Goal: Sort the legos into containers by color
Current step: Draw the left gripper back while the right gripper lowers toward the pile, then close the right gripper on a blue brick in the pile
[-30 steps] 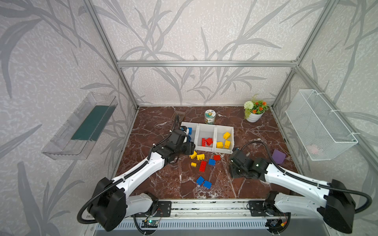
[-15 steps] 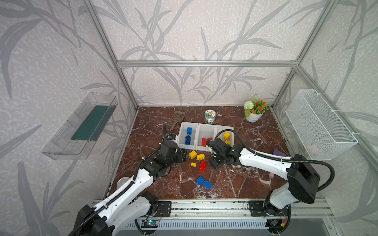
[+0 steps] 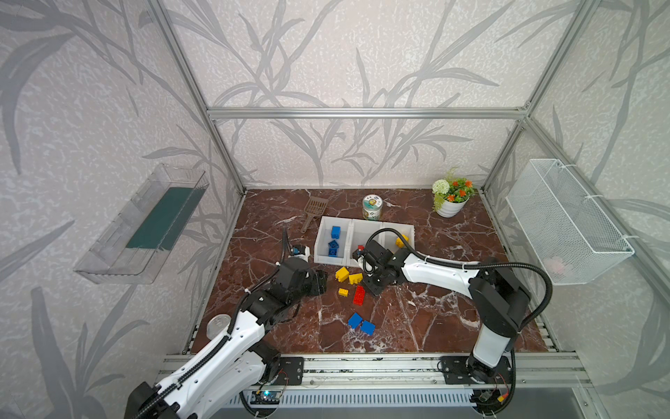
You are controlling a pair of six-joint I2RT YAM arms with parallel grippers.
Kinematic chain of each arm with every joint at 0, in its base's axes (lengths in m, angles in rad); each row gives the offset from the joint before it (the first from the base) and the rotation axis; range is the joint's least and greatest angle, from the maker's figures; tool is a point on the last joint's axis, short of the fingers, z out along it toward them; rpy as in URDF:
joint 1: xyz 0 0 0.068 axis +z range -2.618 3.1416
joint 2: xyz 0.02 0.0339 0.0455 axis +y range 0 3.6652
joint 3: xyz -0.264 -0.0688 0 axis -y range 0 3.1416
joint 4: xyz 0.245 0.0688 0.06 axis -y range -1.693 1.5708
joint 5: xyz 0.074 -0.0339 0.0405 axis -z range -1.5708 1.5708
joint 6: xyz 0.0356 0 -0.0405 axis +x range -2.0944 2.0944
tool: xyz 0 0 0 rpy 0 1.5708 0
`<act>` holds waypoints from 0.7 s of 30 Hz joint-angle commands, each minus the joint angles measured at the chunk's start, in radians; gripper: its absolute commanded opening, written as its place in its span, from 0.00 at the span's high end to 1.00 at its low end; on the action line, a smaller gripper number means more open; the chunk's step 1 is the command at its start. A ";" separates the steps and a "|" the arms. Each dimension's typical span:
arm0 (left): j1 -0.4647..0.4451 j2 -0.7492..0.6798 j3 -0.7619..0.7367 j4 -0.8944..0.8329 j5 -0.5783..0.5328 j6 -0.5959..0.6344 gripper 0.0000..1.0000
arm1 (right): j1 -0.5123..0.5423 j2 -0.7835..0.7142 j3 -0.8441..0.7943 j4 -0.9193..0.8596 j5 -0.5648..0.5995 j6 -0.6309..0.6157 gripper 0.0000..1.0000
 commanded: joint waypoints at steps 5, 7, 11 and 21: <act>0.004 -0.021 -0.018 -0.028 -0.014 -0.027 0.31 | -0.016 0.014 0.002 -0.006 -0.026 -0.024 0.46; 0.004 -0.024 -0.018 -0.030 -0.016 -0.028 0.31 | -0.016 0.016 -0.009 0.000 -0.030 -0.023 0.48; 0.005 -0.024 -0.017 -0.028 -0.011 -0.032 0.31 | -0.016 0.024 -0.026 0.009 -0.044 -0.020 0.49; 0.005 -0.008 -0.013 -0.021 0.005 -0.035 0.31 | -0.019 0.024 -0.061 0.015 -0.034 -0.012 0.52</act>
